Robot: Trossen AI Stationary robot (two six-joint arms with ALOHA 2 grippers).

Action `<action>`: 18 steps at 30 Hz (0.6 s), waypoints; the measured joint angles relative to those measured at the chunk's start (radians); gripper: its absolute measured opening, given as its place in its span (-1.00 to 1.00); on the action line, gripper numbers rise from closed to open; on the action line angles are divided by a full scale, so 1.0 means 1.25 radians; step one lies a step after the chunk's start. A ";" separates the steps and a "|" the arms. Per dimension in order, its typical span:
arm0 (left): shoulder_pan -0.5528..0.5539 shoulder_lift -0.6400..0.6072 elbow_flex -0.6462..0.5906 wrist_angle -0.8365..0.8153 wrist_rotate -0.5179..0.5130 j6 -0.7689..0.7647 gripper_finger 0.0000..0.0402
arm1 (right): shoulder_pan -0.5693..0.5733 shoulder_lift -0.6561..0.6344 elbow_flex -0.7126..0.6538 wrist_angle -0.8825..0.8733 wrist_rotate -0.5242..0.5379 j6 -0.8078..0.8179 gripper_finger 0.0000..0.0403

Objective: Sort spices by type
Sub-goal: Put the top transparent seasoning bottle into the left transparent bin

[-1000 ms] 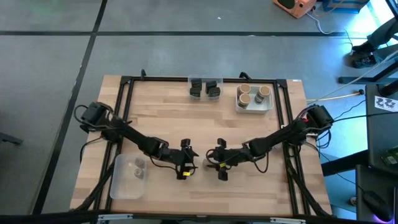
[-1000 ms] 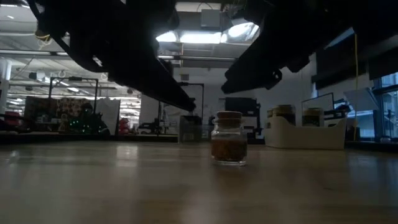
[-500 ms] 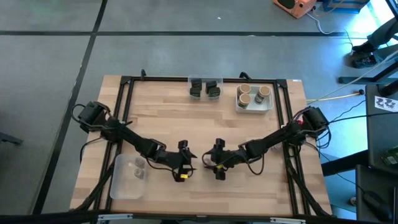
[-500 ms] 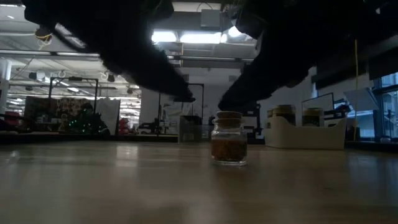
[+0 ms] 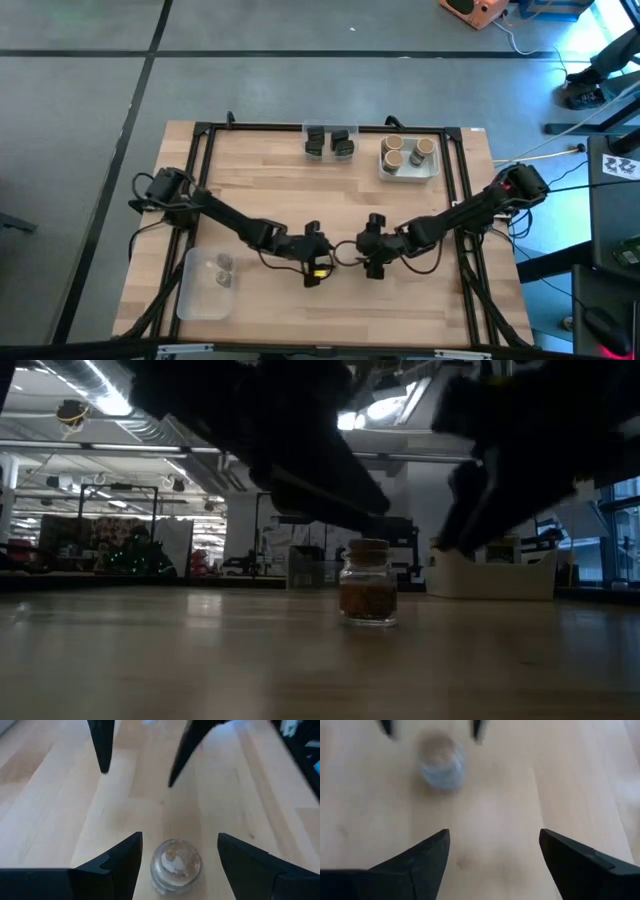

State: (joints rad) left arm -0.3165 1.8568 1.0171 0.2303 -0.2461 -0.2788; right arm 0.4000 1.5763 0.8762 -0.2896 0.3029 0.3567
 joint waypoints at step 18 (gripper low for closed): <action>0.014 0.099 0.120 -0.150 0.046 0.019 0.20 | 0.000 -0.001 -0.139 0.071 0.036 0.097 0.53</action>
State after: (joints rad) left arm -0.2989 1.9800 1.1670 0.0432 -0.1886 -0.2551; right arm 0.3997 1.5753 0.7029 -0.2002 0.3481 0.4781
